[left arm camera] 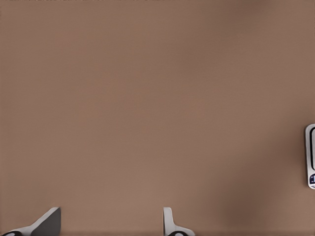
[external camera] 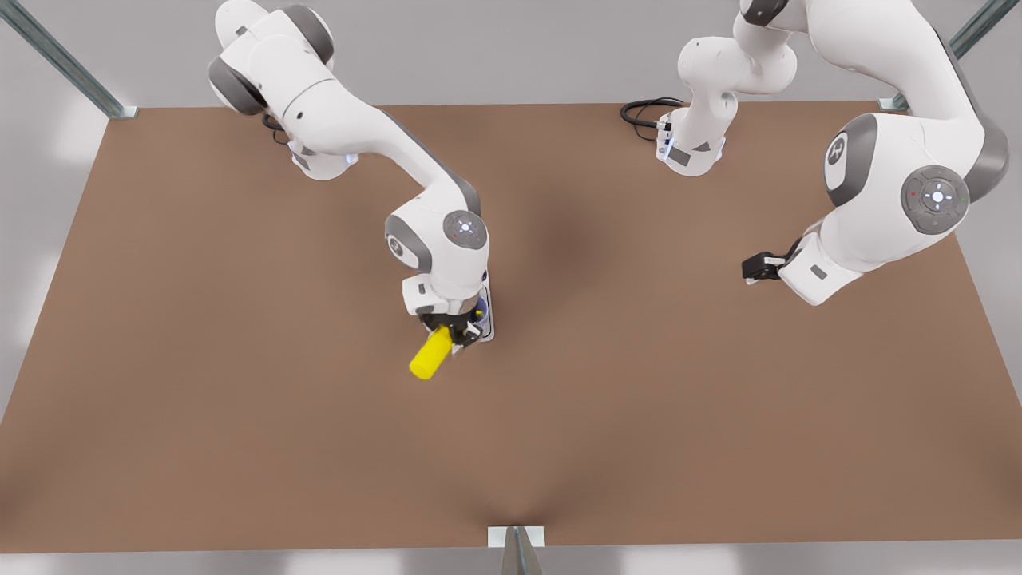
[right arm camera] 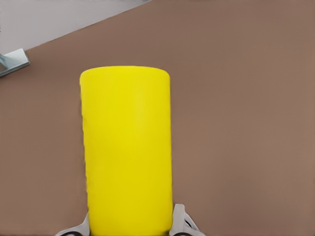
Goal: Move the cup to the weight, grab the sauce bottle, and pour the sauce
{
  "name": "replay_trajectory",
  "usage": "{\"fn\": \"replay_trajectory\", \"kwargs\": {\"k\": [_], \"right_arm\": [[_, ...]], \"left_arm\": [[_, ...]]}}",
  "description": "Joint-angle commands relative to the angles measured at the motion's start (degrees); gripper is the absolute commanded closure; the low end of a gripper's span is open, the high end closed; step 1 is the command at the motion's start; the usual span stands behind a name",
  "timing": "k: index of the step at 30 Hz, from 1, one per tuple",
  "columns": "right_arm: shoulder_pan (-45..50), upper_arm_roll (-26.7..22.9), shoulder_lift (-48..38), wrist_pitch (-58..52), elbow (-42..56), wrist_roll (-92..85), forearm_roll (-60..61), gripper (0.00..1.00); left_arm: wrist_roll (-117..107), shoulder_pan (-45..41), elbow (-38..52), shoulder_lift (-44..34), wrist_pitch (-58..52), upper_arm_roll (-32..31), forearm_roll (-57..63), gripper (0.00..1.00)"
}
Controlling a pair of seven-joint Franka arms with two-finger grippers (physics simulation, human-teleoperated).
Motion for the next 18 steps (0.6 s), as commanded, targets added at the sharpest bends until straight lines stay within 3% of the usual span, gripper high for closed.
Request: {"fn": "replay_trajectory", "kwargs": {"k": [1, 18], "right_arm": [[0.0, 0.0, -0.1, -0.6, -0.6, 0.1, -0.9, 0.64], [0.3, 0.1, 0.6, 5.7, -3.7, 5.8, -6.8, 0.63]], "left_arm": [[0.0, 0.0, 0.0, 0.0, 0.0, 0.0, -0.1, 0.00], [-0.1, 0.0, 0.0, 0.0, 0.1, 0.0, 0.0, 0.00]]}}
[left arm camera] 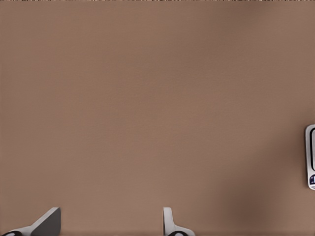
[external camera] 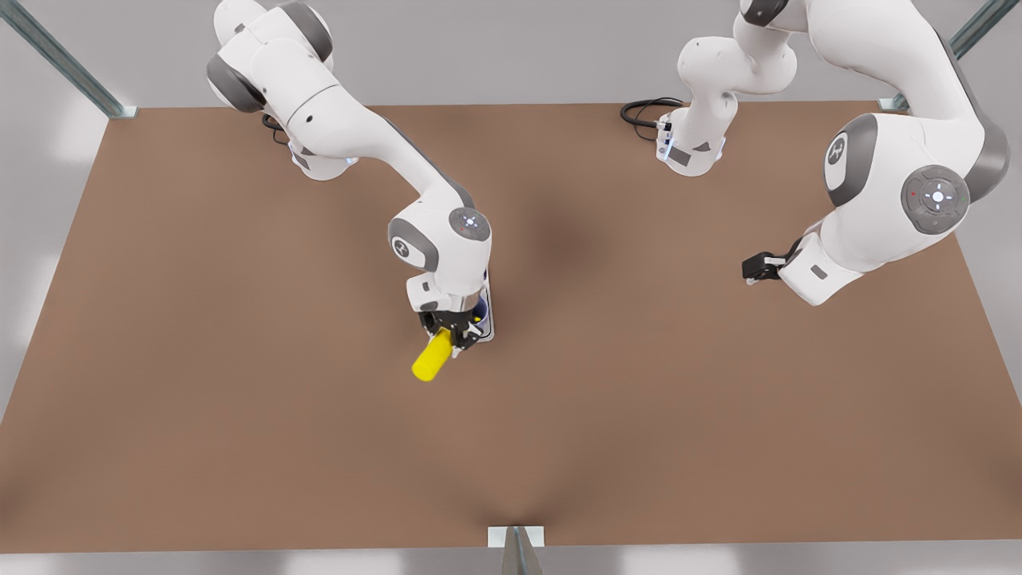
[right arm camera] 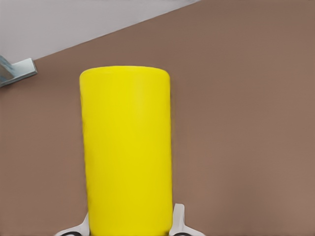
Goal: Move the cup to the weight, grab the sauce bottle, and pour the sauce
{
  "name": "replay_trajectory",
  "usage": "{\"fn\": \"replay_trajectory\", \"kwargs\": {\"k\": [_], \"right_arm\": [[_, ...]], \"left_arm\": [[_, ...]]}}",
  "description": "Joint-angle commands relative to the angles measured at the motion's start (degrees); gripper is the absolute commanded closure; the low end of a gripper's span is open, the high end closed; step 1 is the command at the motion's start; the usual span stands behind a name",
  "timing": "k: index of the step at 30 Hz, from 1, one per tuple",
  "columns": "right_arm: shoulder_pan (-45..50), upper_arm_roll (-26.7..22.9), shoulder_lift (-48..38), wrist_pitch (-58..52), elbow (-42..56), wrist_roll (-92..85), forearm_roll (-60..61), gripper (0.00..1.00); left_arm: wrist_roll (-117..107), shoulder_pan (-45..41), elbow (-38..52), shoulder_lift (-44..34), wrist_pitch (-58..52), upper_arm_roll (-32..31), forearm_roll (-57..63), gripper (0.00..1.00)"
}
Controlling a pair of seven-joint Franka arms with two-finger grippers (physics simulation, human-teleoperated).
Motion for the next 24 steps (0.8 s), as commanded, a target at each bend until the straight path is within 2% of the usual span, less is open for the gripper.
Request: {"fn": "replay_trajectory", "kwargs": {"k": [1, 4, 8, 10, 14, 15, 20, 22, 24], "right_arm": [[0.0, 0.0, 0.0, -0.8, -0.2, 0.1, -1.0, 0.63], [-0.8, 0.1, -0.6, -0.7, -0.5, 0.0, -0.7, 0.63], [-6.4, 3.6, -3.8, 0.3, -1.4, 0.1, 4.1, 0.63], [-8.3, 3.7, -5.2, 2.5, -2.3, 0.0, 9.9, 0.63], [-14.1, 2.9, -10.2, 5.7, -4.6, -3.1, 30.8, 0.63], [-14.5, 1.9, -11.2, 4.9, -4.6, -3.1, 34.8, 0.63], [-14.2, -10.7, -14.9, 1.1, -4.7, -6.1, 64.1, 0.63], [-14.5, -17.3, -15.4, -3.5, -4.7, -10.6, 76.5, 0.63], [-15.2, -20.4, -15.9, -6.4, -6.0, -12.3, 84.2, 0.62]], "left_arm": [[0.0, 0.0, 0.0, 0.0, 0.0, 0.0, -0.1, 0.00], [0.0, 0.0, 0.0, 0.0, -0.1, 0.0, -0.1, 0.00], [0.0, 0.0, 0.0, 0.0, -0.1, 0.0, 0.0, 0.00], [0.1, 0.0, 0.0, 0.0, -0.1, 0.0, -0.1, 0.00], [0.1, 0.0, 0.0, 0.0, -0.1, -0.1, 0.1, 0.00], [0.1, 0.0, 0.0, 0.0, -0.2, -0.1, 0.1, 0.00], [0.0, 0.0, 0.0, 0.0, -0.1, -0.4, 0.1, 0.00], [0.1, 0.0, 0.0, 0.0, -0.1, -0.4, 0.2, 0.00], [-0.3, 0.0, 0.0, 1.1, 0.1, -0.4, 0.1, 0.00]]}}
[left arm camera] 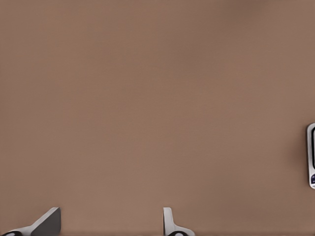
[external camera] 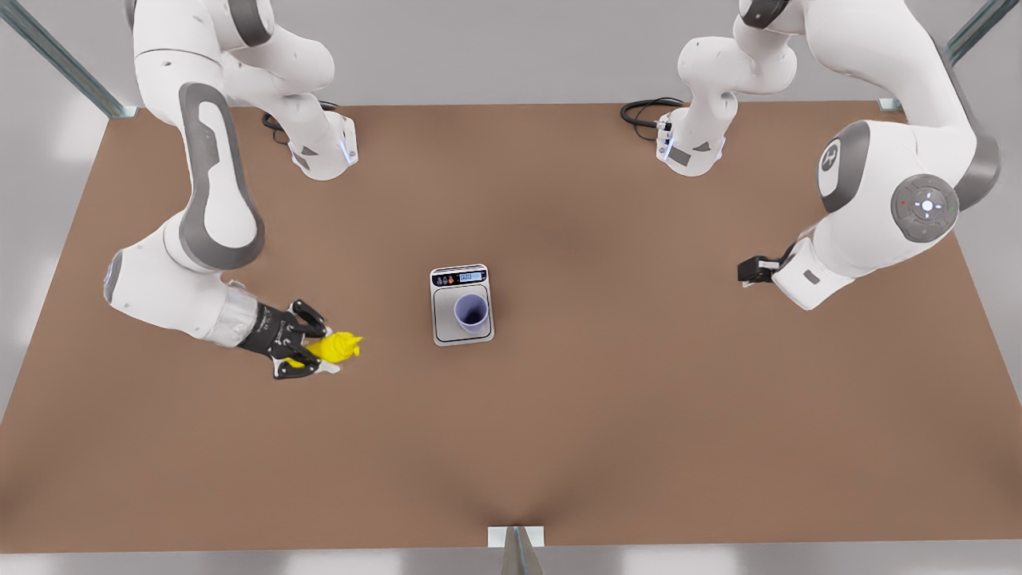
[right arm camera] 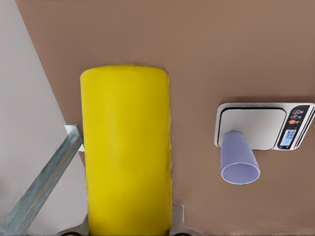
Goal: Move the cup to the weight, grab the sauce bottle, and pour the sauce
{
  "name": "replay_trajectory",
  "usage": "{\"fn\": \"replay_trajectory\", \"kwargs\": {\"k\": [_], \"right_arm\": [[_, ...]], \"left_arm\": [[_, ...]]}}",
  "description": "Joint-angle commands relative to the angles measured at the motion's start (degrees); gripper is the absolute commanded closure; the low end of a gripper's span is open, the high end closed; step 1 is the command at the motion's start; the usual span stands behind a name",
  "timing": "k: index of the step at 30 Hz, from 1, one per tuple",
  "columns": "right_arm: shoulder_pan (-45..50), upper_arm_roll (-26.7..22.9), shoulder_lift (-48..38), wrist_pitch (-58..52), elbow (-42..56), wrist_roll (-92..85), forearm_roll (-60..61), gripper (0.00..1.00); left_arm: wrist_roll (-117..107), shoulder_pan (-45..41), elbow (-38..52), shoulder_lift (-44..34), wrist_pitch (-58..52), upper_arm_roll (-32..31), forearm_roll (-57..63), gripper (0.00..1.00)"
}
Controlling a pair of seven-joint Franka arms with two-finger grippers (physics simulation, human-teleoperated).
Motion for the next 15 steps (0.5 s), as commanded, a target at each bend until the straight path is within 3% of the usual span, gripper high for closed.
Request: {"fn": "replay_trajectory", "kwargs": {"k": [1, 4, 11, 15], "right_arm": [[-0.2, -1.1, -0.2, -1.6, -0.4, -0.6, 1.5, 0.62], [-1.2, -7.2, -1.3, -9.2, -5.0, -6.2, 15.0, 0.62], [-7.6, -7.5, -1.1, -19.2, -11.6, -6.1, 28.6, 0.64], [-13.6, -5.8, 6.9, -28.8, -11.7, -11.1, 34.0, 0.64]], "left_arm": [[0.0, -0.3, 0.0, 0.1, 0.0, 0.0, 0.1, 0.00], [0.0, -0.3, 0.1, 0.4, 0.1, 0.1, 0.2, 0.00], [0.1, -0.3, 0.0, 0.5, 0.1, 0.1, 0.2, 0.00], [0.2, -0.3, 0.4, 0.8, 0.1, 0.1, 0.3, 0.00]]}}
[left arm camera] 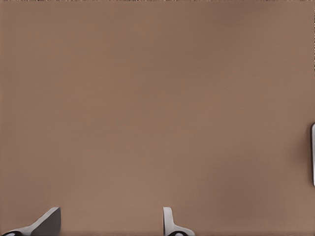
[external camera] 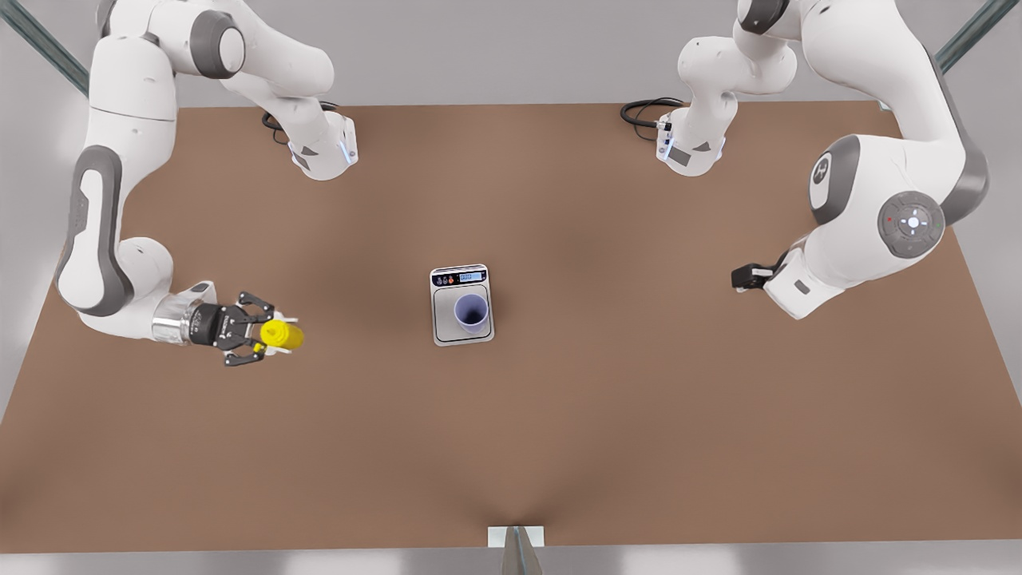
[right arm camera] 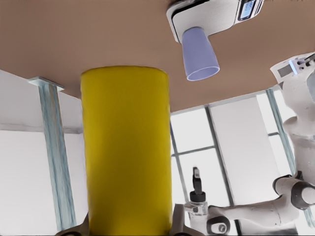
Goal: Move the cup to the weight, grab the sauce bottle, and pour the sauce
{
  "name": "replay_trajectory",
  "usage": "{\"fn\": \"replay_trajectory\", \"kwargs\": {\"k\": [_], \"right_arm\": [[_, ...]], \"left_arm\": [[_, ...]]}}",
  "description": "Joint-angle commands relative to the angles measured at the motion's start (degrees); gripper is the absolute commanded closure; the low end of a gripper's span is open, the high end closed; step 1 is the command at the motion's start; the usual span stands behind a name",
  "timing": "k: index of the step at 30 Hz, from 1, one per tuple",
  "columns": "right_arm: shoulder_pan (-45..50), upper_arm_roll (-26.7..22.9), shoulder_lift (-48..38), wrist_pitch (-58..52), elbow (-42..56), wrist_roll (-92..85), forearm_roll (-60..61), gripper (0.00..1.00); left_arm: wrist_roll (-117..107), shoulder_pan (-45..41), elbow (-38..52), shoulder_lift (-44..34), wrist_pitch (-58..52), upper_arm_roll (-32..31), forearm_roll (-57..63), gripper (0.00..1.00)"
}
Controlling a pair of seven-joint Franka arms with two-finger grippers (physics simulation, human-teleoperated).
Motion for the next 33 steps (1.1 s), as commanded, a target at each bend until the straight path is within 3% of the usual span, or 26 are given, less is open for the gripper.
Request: {"fn": "replay_trajectory", "kwargs": {"k": [1, 5, 16, 19, 21, 33], "right_arm": [[-0.7, 0.6, 0.5, -0.9, 0.1, -0.3, -0.3, 0.64], [-4.3, 5.1, 4.4, -4.2, 0.0, -5.0, 0.0, 0.64], [-6.2, 4.0, 14.6, -5.4, -0.1, -25.7, -6.8, 0.62], [-7.2, 4.0, 16.4, -5.8, -0.2, -29.5, -6.8, 0.53], [-7.2, 4.0, 16.5, -5.8, -0.3, -30.0, -6.8, 0.39], [-9.7, 5.7, 21.0, -5.1, -0.5, -37.8, -8.4, 0.32]], "left_arm": [[0.0, 0.0, 0.0, 0.0, 0.0, 0.0, 0.0, 0.00], [0.0, 0.0, 0.1, 0.0, 0.0, 0.0, 0.0, 0.00], [0.0, 0.0, 0.0, 0.0, -0.1, 0.0, 0.0, 0.00], [0.0, 0.0, 0.1, 0.0, -0.1, 0.0, 0.0, 0.00], [0.0, 0.0, 0.0, 0.0, -0.1, 0.0, 0.0, 0.00], [0.0, 0.0, 0.0, 0.0, -0.1, 0.0, 0.1, 0.00]]}}
